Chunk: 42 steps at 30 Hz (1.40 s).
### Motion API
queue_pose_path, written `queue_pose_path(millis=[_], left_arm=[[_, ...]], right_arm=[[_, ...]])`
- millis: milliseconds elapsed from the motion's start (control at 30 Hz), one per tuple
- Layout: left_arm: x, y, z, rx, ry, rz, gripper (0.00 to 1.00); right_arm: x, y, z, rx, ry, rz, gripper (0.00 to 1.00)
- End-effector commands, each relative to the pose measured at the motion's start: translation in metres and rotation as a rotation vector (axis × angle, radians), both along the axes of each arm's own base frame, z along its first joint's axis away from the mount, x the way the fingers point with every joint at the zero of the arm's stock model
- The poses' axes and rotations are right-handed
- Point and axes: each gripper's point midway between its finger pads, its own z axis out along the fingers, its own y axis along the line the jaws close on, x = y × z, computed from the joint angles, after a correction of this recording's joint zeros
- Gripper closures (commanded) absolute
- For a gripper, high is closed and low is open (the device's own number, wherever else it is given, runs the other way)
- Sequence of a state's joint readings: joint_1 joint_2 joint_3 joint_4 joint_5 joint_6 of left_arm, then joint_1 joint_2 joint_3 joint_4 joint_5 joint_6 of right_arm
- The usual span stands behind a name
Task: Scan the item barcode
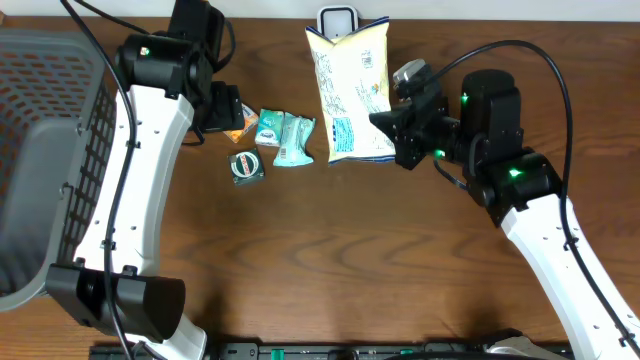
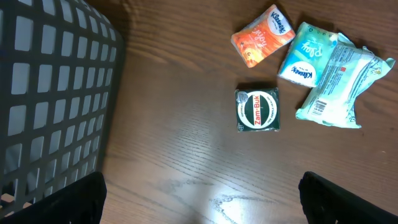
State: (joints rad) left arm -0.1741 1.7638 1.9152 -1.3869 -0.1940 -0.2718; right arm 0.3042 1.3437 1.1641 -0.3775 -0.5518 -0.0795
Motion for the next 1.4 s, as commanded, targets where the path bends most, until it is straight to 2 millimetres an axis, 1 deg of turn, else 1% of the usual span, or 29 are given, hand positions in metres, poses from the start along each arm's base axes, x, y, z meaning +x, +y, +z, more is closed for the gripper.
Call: queue_pose_path(millis=[0,367,633,700,767,800,867,933,1000,1067,1133,1200,1267,1367], left_arm=[[0.0,0.003,-0.002,0.02,0.01,-0.004,0.02],[0.0,0.003,-0.002,0.02,0.01,-0.004,0.02],[0.0,0.003,-0.002,0.021,0.01,-0.004,0.03],[0.0,0.003,-0.002,0.02,0.01,-0.004,0.03],[0.0,0.003,-0.002,0.02,0.01,-0.004,0.03],[0.0,0.003,-0.002,0.02,0.01,-0.004,0.02],[0.0,0.003,-0.002,0.021,0.01,-0.004,0.03],[0.0,0.003,-0.002,0.021,0.01,-0.004,0.02],[0.0,0.003,-0.002,0.02,0.01,-0.004,0.03],[0.0,0.003,-0.002,0.02,0.01,-0.004,0.02],[0.0,0.003,-0.002,0.02,0.01,-0.004,0.02],[0.0,0.003,-0.002,0.02,0.01,-0.004,0.02],[0.0,0.003,-0.002,0.02,0.01,-0.004,0.02],[0.0,0.003,-0.002,0.02,0.01,-0.004,0.02]], right_arm=[[0.001,0.004,0.003,0.012,0.005,0.007,0.99],[0.009,0.007,-0.024,-0.011,0.077,0.007,0.99],[0.01,0.007,-0.027,-0.014,0.083,0.004,0.99],[0.013,0.002,-0.03,-0.033,0.085,-0.023,0.99],[0.019,-0.009,-0.037,-0.082,0.089,-0.09,0.99],[0.024,-0.018,-0.042,-0.117,0.095,-0.149,0.99],[0.035,-0.047,-0.055,-0.216,0.114,-0.32,0.99],[0.039,-0.078,-0.065,-0.321,0.122,-0.471,0.99],[0.04,-0.104,-0.072,-0.427,0.124,-0.582,0.99],[0.038,-0.125,-0.081,-0.523,0.136,-0.66,0.99],[0.033,-0.135,-0.093,-0.591,0.171,-0.686,0.99],[0.027,-0.143,-0.111,-0.656,0.228,-0.699,0.99],[0.025,-0.151,-0.125,-0.701,0.271,-0.741,0.99],[0.025,-0.169,-0.147,-0.805,0.309,-0.821,0.99]])
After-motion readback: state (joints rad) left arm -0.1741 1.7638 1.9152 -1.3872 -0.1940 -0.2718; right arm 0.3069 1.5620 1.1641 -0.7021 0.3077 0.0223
